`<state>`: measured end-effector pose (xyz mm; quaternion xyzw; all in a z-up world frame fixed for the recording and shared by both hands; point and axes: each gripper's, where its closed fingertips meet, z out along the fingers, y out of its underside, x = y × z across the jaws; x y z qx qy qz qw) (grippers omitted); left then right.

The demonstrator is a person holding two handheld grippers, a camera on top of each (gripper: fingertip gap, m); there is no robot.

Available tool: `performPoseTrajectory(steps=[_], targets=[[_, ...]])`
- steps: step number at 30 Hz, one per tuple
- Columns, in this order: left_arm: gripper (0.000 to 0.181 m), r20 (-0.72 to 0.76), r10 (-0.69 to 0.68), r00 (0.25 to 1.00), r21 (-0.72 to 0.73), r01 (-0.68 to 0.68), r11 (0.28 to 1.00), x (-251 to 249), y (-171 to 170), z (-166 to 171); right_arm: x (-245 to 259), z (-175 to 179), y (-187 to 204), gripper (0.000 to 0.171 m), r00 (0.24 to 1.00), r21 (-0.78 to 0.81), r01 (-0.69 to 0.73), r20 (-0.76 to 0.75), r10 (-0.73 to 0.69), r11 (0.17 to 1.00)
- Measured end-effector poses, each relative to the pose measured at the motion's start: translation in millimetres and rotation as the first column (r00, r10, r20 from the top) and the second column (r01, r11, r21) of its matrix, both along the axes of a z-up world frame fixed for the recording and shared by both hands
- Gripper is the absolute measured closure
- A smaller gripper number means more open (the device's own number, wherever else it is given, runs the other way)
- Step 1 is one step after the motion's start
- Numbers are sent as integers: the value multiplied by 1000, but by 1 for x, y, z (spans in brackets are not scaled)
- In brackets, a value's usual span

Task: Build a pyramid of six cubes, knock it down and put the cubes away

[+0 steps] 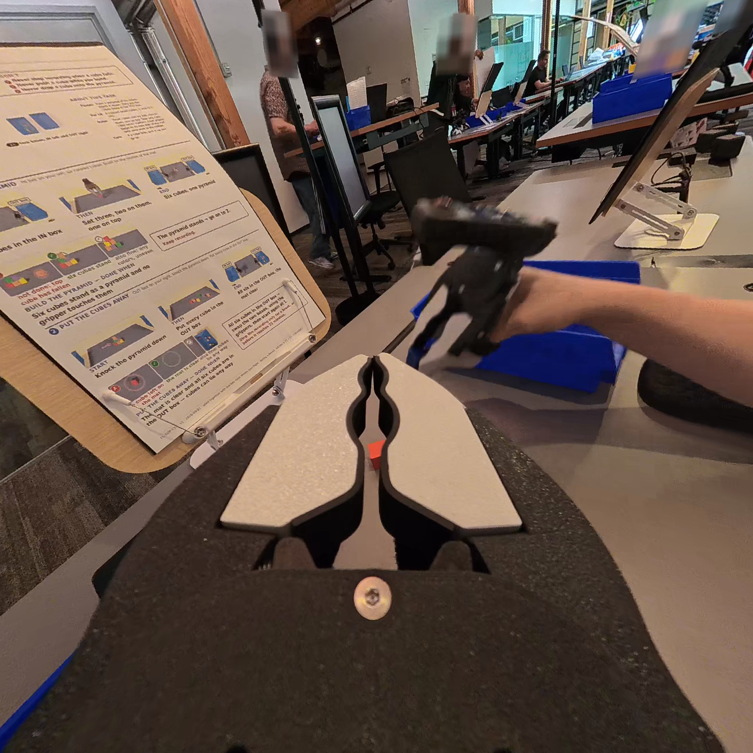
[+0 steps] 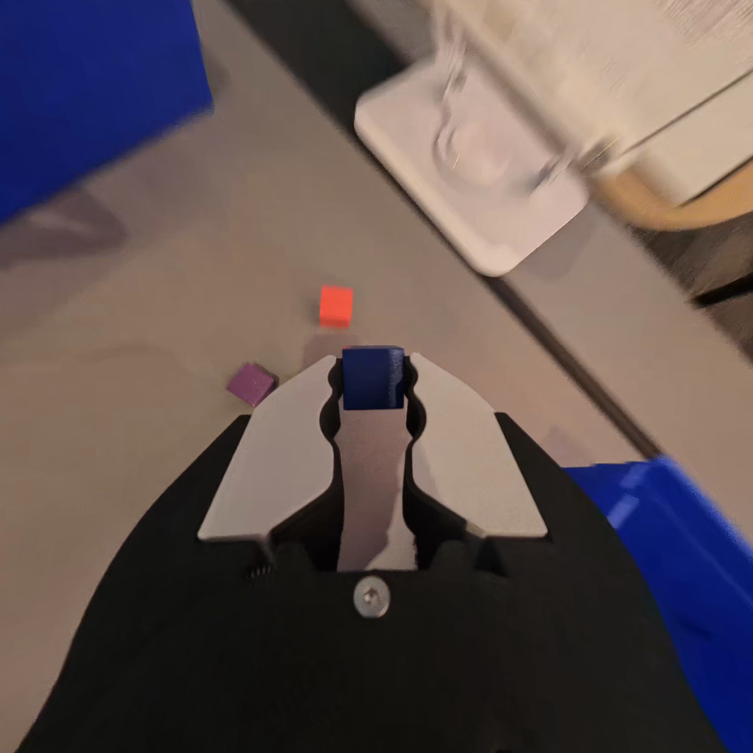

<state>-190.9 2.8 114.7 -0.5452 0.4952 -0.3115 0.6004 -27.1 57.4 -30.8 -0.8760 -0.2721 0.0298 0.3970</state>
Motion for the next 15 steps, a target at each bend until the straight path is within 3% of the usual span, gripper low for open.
performPoseTrajectory(steps=[3, 6, 10, 15], targets=[[181, 1, 3, 1000, -3, -3, 1000, 0, 1, 0, 34, 83, -16, 141, 997, 207, 64, -59, -53, 976], [181, -7, 2, 1000, -5, -2, 1000, 2, 1, -3, 114, 109, -21, 142, 968, 254, 248, -108, -227, 935], [181, -15, 4, 1000, -9, -4, 1000, 3, 2, -4, 214, 40, -26, 141, 877, 43, 472, -126, -464, 880], [181, -15, 6, 1000, -9, -6, 1000, 4, 3, -5, 246, -62, -32, 140, 841, -169, 522, -63, -537, 836]])
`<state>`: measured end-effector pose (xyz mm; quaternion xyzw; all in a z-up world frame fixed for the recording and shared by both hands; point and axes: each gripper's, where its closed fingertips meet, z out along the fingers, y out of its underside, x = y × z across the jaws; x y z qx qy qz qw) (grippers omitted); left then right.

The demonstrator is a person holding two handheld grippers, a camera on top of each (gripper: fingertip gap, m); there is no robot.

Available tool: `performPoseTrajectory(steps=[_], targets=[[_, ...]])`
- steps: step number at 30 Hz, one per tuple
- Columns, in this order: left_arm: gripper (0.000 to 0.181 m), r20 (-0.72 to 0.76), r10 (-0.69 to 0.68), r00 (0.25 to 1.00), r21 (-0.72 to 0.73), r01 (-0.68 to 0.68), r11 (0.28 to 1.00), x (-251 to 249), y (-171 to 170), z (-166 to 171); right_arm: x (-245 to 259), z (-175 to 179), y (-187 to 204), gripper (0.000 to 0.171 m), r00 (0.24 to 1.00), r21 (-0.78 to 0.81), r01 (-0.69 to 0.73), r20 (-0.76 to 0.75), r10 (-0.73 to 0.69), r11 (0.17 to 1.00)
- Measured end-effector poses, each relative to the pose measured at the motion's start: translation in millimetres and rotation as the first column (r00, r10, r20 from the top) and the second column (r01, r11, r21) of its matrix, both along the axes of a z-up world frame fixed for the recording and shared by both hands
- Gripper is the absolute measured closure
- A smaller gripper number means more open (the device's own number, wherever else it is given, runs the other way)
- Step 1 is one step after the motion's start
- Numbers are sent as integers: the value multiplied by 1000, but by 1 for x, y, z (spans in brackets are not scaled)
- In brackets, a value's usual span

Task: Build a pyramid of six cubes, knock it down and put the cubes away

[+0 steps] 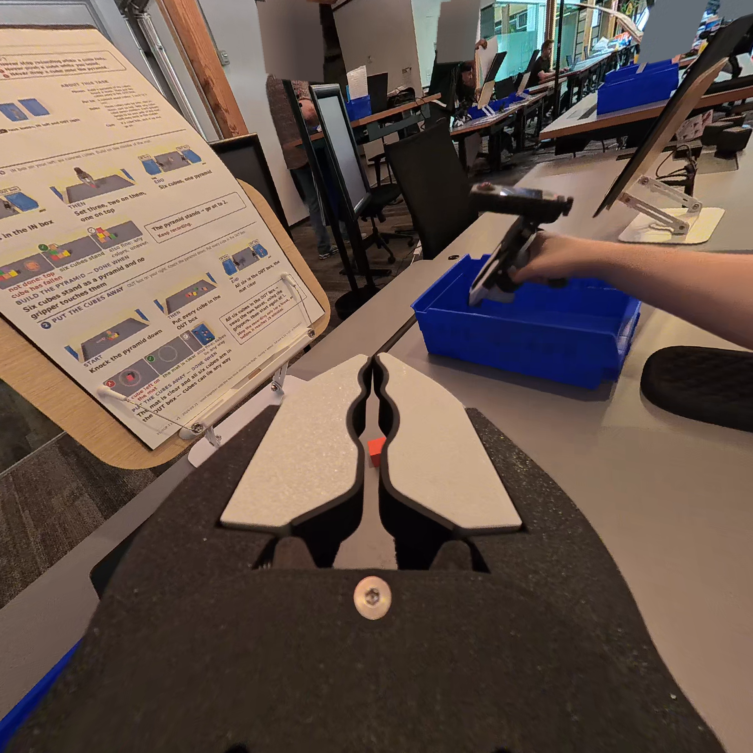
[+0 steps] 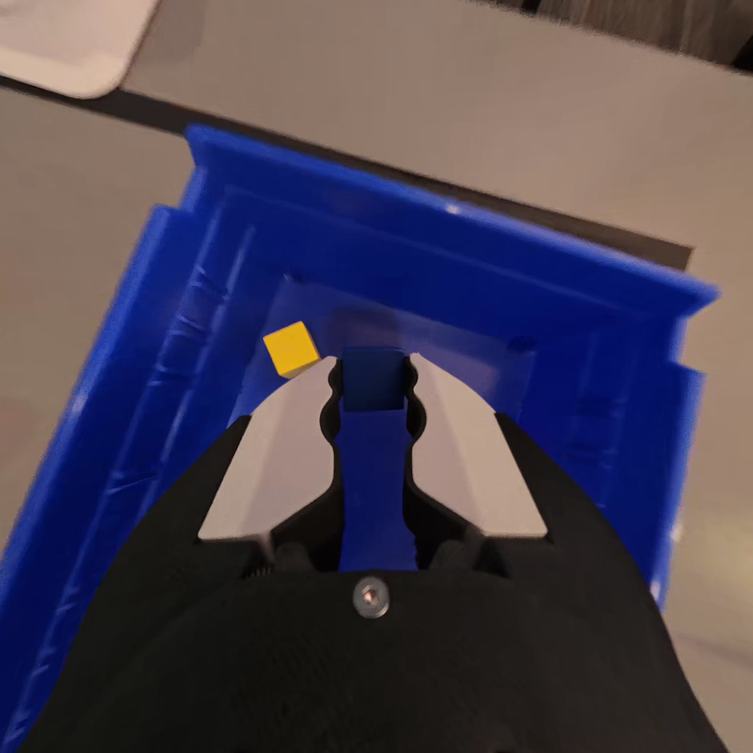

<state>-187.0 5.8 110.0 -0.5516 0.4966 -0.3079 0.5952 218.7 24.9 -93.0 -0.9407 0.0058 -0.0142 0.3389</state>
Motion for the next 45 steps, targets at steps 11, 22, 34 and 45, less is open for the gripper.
performPoseTrajectory(steps=[11, 22, 34, 45], targets=[[181, -39, -8, 999, -7, 7, 1000, 6, 1, -10, 2, -57, 5, 136, 1000, -136, -17, -14, 16, 990], [181, -33, 15, 999, 14, -15, 1000, -2, 2, -3, -159, 129, 1, 124, 923, 388, -385, 156, 352, 837], [181, -48, -13, 999, 23, 14, 1000, 4, -7, -5, -257, -45, -18, 124, 655, -231, -689, 208, 726, 687], [181, -112, -30, 993, 31, 34, 999, 15, -9, -19, -262, -60, -16, 140, 635, -267, -724, 101, 766, 636]])
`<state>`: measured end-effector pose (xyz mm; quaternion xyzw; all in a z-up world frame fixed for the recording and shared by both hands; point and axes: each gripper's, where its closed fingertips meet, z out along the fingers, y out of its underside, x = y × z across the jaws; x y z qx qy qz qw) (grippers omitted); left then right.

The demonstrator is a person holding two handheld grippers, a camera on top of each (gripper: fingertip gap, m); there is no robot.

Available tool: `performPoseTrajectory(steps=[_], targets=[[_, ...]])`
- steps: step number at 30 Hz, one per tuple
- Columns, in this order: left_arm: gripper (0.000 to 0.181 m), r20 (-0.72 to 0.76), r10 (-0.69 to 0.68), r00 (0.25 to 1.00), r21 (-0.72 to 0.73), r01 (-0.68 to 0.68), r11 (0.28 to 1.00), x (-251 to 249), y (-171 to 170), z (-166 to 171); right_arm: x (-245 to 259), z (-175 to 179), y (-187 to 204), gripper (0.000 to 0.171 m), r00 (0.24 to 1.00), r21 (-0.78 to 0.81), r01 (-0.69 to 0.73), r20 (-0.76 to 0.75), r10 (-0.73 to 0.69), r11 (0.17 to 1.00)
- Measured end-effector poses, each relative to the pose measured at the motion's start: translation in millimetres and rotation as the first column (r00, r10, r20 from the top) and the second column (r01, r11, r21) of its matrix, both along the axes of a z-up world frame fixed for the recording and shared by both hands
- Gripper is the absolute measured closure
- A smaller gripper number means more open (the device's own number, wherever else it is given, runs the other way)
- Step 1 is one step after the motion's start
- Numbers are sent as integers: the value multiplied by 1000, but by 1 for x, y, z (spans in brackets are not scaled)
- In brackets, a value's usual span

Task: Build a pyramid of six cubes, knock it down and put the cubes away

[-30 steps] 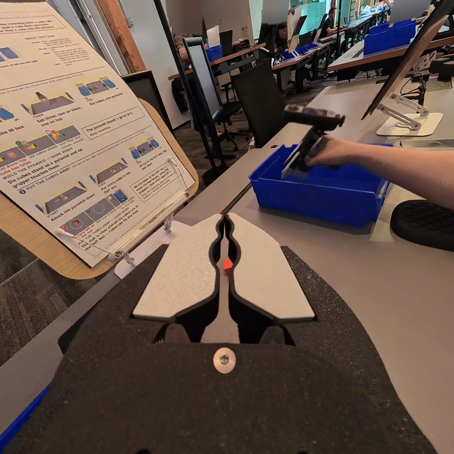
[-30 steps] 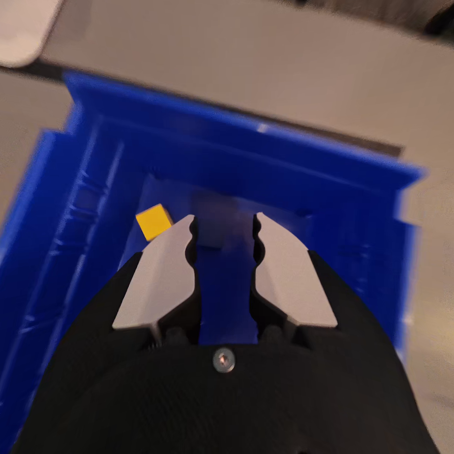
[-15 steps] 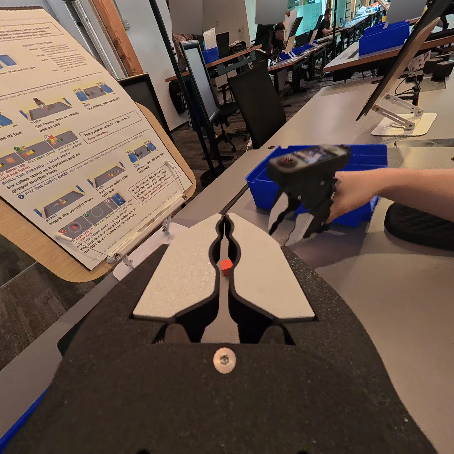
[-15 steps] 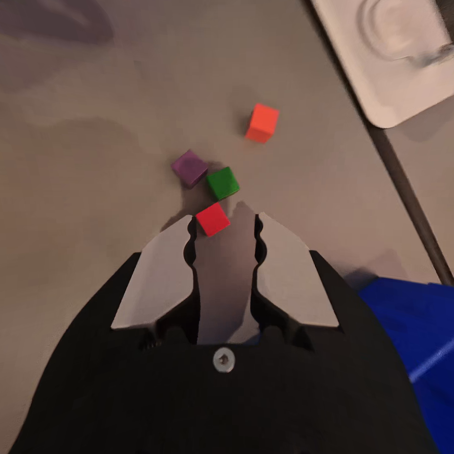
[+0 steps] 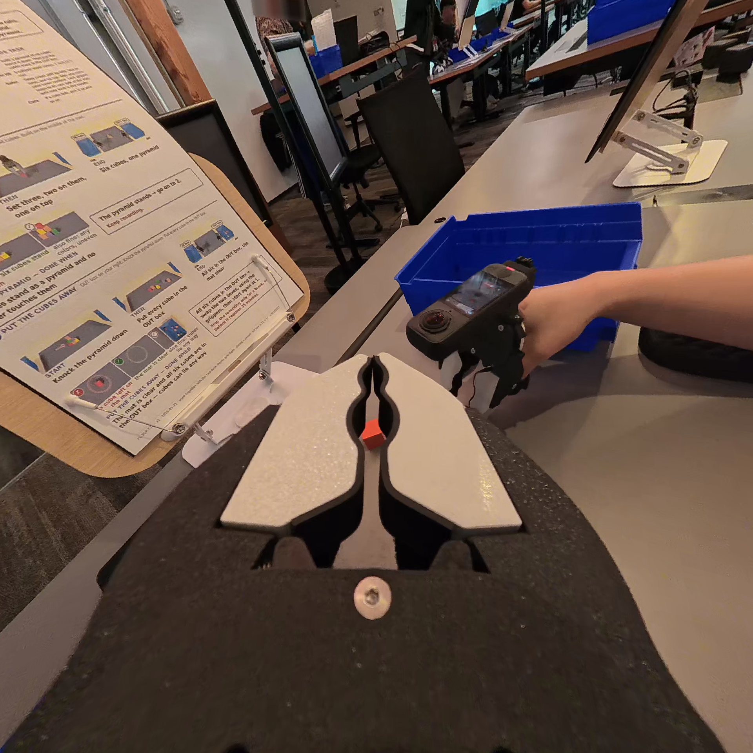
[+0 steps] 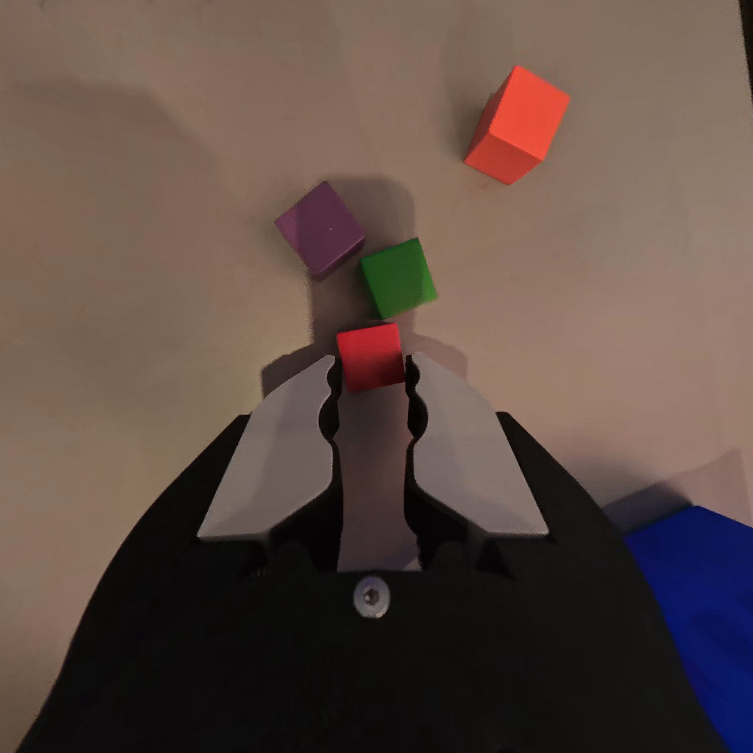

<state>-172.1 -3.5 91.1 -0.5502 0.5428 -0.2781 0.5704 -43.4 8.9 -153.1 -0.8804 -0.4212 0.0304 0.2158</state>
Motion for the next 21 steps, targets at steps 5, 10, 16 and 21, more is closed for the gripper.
performPoseTrajectory(steps=[5, 10, 16, 21], targets=[[181, 7, 8, 1000, 9, -8, 1000, -3, 0, 3, -4, 24, -11, 142, 999, 42, 28, -32, -27, 999], [181, 34, 19, 999, 19, -19, 1000, -9, -1, 12, 31, 116, -18, 142, 981, 276, 150, -157, -109, 949], [181, 43, 31, 999, 2, -31, 1000, -11, 2, 12, 214, 136, -18, 142, 773, 207, 633, -229, -592, 746], [181, 15, 22, 1000, 17, -22, 1000, -6, -2, 8, 279, 65, -31, 141, 596, 68, 800, -209, -775, 596]])
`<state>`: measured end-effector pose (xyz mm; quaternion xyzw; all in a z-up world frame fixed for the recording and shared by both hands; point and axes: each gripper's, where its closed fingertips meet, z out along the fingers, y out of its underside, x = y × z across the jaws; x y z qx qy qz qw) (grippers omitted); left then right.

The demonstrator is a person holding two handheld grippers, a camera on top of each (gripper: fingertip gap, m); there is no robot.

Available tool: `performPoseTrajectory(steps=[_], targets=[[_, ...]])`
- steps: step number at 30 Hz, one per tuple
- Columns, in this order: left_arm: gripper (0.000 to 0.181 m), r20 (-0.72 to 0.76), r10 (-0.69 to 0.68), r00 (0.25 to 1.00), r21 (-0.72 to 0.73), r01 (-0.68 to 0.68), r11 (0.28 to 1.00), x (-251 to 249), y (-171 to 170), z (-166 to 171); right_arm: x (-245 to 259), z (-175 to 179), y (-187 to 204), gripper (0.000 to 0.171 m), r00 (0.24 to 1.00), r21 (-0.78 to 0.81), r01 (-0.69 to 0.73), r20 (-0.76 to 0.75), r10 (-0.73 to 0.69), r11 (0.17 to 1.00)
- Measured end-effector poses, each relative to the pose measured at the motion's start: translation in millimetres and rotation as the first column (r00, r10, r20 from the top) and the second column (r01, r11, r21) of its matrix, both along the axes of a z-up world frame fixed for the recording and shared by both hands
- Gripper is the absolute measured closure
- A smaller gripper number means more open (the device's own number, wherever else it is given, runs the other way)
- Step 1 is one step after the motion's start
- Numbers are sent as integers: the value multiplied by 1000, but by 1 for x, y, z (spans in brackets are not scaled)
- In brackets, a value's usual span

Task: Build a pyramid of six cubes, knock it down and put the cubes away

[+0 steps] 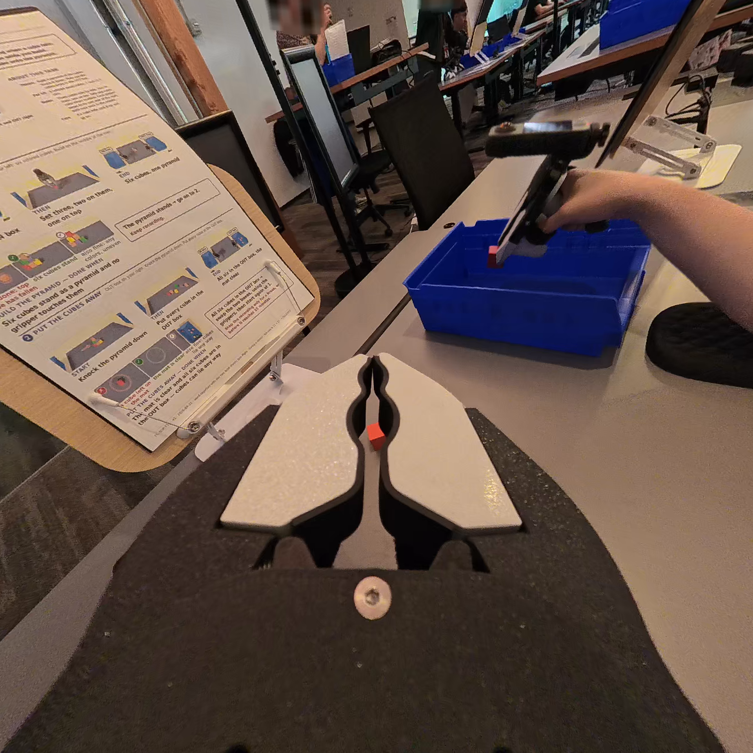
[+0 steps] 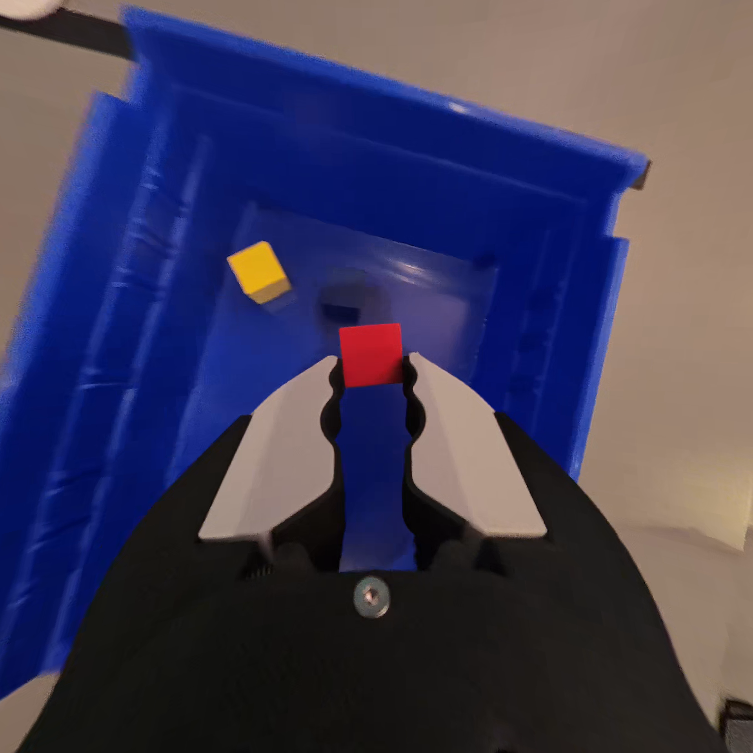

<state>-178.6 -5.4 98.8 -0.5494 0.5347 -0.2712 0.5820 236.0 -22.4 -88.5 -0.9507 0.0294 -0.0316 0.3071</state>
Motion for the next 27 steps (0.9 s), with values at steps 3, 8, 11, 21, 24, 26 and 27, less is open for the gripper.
performPoseTrajectory(steps=[3, 8, 11, 21, 24, 26, 27], targets=[[181, -12, -3, 1000, -10, 3, 1000, 4, 1, -5, 13, -38, -6, 141, 999, -161, 27, 43, -20, 987], [181, -48, 5, 999, -16, -5, 1000, 8, 4, -15, 18, -56, 1, 141, 998, -180, 48, 42, -41, 983], [181, -51, 5, 999, -18, -6, 1000, 9, 5, -16, 18, -60, 3, 141, 999, -181, 48, 17, -46, 982], [181, -22, 15, 1000, -1, -15, 1000, -1, 2, -3, -73, 111, 32, 134, 972, 381, -201, 196, 133, 903], [181, -5, 13, 1000, -4, -13, 1000, -5, 1, 1, -208, 113, 26, 138, 786, 373, -603, 129, 604, 705], [181, 3, 6, 1000, -12, -6, 1000, -6, 0, 3, -262, 83, 24, 138, 654, 276, -745, 126, 746, 607], [181, 5, 5, 1000, -13, -5, 1000, -6, 0, 3, -275, 64, 27, 138, 623, 203, -779, 142, 769, 594]])
